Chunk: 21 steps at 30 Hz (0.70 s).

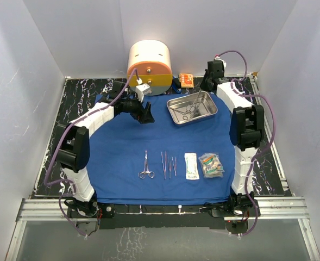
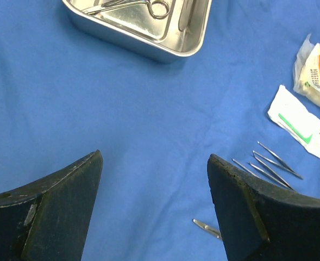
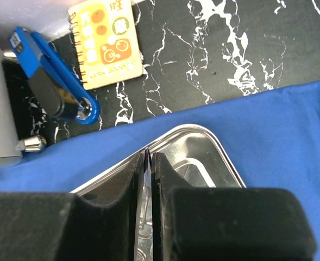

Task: Open and lay out the surgical kit
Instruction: Pick up the medical item from the container, then place the medical item in the surgical kit.

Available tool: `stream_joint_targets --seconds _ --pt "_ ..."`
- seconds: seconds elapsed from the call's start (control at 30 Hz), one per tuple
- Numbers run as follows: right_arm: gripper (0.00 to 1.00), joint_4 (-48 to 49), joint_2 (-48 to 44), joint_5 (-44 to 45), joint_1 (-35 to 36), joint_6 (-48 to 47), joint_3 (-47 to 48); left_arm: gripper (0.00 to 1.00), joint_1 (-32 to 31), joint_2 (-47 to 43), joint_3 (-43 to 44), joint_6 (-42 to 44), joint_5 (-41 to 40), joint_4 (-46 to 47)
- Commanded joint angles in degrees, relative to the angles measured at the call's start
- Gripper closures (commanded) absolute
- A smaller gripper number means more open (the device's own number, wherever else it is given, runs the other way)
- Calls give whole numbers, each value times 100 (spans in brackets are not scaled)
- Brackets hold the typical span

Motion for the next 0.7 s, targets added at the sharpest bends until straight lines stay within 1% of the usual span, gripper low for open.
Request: stream_joint_targets --seconds 0.0,0.13,0.37,0.67 --pt "100 309 -510 -6 -6 -154 -43 23 -100 150 291 -341 244 324" --pt "100 446 -694 -70 17 -343 -243 23 -220 405 582 -454 270 537" --pt "100 841 -1093 -395 105 -677 -741 25 -411 1066 1208 -1031 403 1004" --pt "100 1424 -1543 -947 138 -836 -1301 29 -700 1958 2138 -2000 622 1777"
